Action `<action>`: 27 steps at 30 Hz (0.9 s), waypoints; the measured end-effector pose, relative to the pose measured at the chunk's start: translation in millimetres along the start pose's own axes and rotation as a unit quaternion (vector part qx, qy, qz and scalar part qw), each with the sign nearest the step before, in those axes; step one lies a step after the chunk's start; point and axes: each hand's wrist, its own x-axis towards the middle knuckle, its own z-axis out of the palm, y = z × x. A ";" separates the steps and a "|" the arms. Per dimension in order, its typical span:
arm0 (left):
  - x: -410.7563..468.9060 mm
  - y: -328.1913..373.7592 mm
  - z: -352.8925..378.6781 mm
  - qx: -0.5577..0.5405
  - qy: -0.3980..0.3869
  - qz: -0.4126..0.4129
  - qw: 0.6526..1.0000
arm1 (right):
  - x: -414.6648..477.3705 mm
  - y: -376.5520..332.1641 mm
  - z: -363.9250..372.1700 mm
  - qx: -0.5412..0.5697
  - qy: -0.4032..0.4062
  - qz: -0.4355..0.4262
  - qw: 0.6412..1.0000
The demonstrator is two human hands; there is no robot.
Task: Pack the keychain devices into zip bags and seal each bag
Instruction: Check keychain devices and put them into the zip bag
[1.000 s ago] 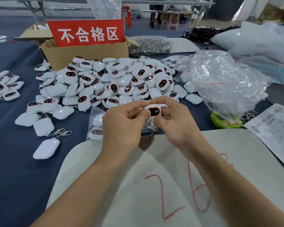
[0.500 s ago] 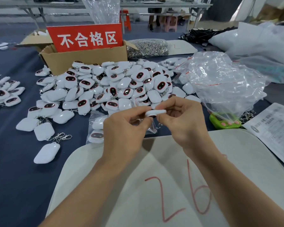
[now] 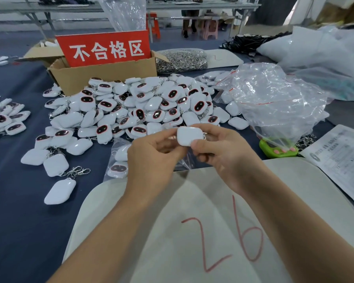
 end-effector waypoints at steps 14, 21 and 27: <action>0.6 2.8 1.6 0.012 -0.001 0.056 0.998 | 2.0 -2.1 -5.2 0.041 -0.017 0.025 0.999; 0.3 -1.5 0.9 0.003 -0.001 0.054 0.999 | 0.6 -0.6 0.0 0.052 -0.001 0.032 0.998; 1.7 1.7 2.8 -0.057 -0.034 0.028 0.997 | -0.8 -2.0 -5.3 -0.001 0.042 -0.021 0.999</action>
